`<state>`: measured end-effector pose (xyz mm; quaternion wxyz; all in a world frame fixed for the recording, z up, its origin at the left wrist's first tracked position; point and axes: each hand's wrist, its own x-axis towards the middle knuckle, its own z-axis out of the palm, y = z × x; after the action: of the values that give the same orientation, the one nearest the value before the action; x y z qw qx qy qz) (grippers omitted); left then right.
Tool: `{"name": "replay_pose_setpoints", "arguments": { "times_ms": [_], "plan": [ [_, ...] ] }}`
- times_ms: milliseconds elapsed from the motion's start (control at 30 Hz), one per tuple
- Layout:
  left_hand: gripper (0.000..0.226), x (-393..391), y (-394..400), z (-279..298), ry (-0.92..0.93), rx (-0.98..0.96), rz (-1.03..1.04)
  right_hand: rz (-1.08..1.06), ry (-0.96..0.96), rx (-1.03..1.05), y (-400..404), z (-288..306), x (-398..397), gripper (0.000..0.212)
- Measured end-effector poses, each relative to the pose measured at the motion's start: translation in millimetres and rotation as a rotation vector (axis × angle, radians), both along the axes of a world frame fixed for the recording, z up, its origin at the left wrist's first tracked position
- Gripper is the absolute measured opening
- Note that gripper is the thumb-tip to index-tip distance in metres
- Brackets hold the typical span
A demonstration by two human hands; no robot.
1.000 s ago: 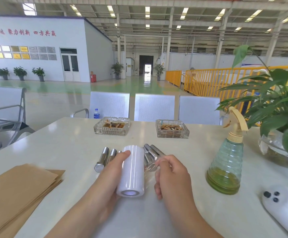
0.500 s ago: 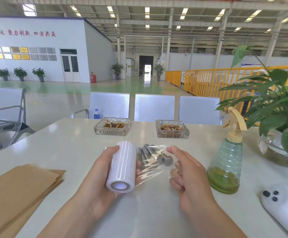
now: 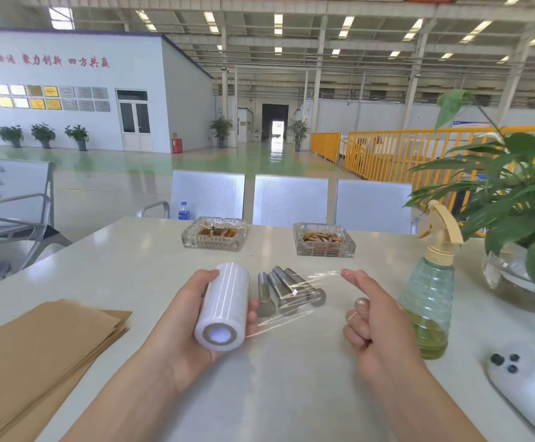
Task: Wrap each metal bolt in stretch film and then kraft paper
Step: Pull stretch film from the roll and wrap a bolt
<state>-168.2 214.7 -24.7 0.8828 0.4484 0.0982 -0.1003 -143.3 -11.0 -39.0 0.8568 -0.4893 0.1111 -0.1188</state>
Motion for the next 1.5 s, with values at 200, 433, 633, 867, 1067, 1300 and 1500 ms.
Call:
{"name": "replay_pose_setpoints", "arguments": {
  "times_ms": [200,433,633,867,1067,1300,1500],
  "plan": [
    [0.049,5,7,-4,-0.026,0.098,0.008,-0.080,0.045,-0.033,-3,-4,3,0.018],
    [0.054,4,21,-2,0.009,0.119,0.012,-0.106,0.003,-0.246,-6,-4,0,0.018],
    [0.037,-15,32,-4,-0.030,0.417,-0.088,-0.227,-0.065,-0.962,-26,-4,-15,0.034],
    [0.024,-23,36,-23,-0.018,0.918,0.194,-0.274,0.110,-1.603,-28,-19,-48,0.031],
    [0.014,-32,24,-18,-0.064,1.254,0.153,-0.289,0.128,-1.694,-23,-14,-66,0.031],
    [0.032,-42,15,-13,-0.044,1.412,0.150,-0.238,0.127,-1.558,-20,-19,-74,0.031],
    [0.045,-45,14,-15,-0.095,1.675,0.096,-0.204,0.175,-1.698,-30,-24,-81,0.028]
  ]
}}
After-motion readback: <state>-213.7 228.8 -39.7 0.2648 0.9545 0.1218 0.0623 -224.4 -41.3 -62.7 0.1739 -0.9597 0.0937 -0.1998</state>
